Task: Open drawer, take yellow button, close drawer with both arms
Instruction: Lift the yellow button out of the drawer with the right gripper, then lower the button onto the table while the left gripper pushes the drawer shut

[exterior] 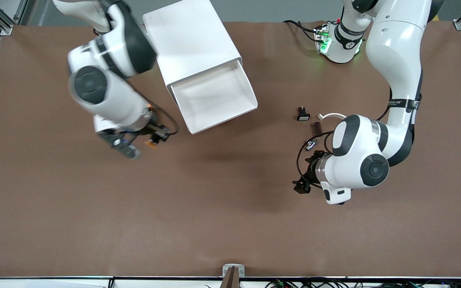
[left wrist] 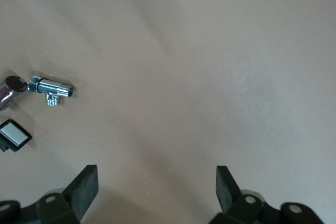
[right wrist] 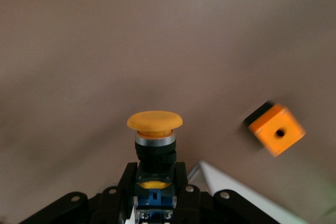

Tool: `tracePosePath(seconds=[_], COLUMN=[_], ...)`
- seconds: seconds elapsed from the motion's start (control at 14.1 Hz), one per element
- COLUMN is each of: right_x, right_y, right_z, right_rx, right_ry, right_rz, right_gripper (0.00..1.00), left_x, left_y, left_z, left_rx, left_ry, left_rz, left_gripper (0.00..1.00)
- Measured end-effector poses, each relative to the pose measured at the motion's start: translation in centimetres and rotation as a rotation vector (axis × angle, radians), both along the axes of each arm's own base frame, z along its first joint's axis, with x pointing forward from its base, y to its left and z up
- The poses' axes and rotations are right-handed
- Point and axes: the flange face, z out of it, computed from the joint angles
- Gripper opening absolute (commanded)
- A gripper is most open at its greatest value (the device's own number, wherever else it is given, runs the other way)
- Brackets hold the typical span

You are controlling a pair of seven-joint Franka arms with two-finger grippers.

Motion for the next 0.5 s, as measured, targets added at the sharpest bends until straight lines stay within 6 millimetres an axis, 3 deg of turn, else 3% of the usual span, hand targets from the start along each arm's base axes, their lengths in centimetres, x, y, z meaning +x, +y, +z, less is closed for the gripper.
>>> tracePosePath(seconds=[0.21,0.5], right_x=[2.6,4.8], right_y=[-7.5,-13.0], right_z=[-0.8,-3.9], right_rx=[0.026,0.050], right_ry=[0.000,-0.012], right_rz=[0.101,0.210], right_gripper=[0.04,0.04], left_x=[-1.2,-4.5], left_y=[-2.4,-8.9], left_z=[-0.4,-0.6], left_rx=[-0.012,0.002], left_ry=[-0.002,-0.005], left_rz=[-0.084,-0.196], left_gripper=[0.99,0.99])
